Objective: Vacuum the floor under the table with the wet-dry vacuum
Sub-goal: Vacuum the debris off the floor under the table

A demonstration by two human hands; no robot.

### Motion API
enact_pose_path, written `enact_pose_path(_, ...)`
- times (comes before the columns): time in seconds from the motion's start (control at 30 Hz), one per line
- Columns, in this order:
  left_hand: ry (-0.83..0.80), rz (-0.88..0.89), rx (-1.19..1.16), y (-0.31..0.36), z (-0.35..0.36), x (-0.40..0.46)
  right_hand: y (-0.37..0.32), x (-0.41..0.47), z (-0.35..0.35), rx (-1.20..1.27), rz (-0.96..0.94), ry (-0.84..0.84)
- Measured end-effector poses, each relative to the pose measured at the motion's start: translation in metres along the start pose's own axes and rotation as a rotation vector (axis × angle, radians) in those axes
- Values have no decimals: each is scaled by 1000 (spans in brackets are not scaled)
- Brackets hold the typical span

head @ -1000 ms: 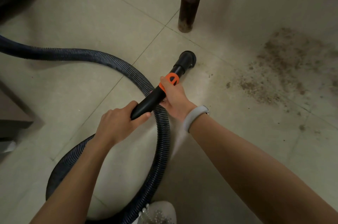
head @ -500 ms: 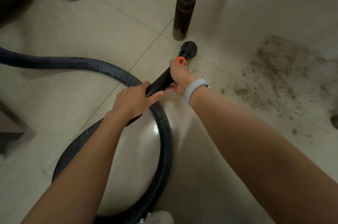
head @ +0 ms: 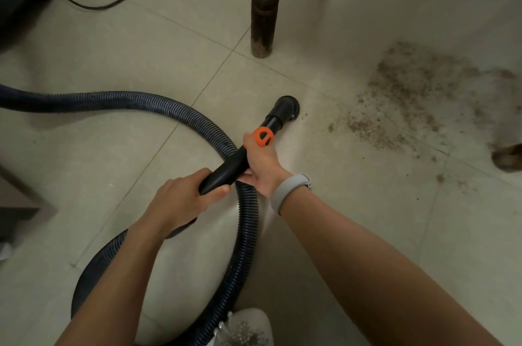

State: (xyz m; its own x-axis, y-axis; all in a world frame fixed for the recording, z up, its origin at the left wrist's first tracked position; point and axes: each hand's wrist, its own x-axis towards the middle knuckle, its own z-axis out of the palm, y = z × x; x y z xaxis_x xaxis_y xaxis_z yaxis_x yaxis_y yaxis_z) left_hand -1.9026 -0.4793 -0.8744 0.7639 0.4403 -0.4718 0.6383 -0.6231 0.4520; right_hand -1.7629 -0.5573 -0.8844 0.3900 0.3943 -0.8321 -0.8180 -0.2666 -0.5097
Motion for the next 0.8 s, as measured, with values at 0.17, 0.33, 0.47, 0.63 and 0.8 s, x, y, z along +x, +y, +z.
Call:
enact_pose_path(0.17,-47,30,-6,12,8,-4,7,-8,-15,22,0,91)
enact_pose_path(0.33,-75,25,28,16,10,-18,20,-18,-26,62,36,95)
enact_pose_path(0.47,-105,15,78,14,9,-29,27,-27,-32,54,47,115)
enact_pose_path(0.63,-158,-36,96,11,6,-39,37,-38,-25,166,134,138)
enact_pose_path(0.8,-265,-122,165,7,-1,-41,62,-45,-16,176,169,204)
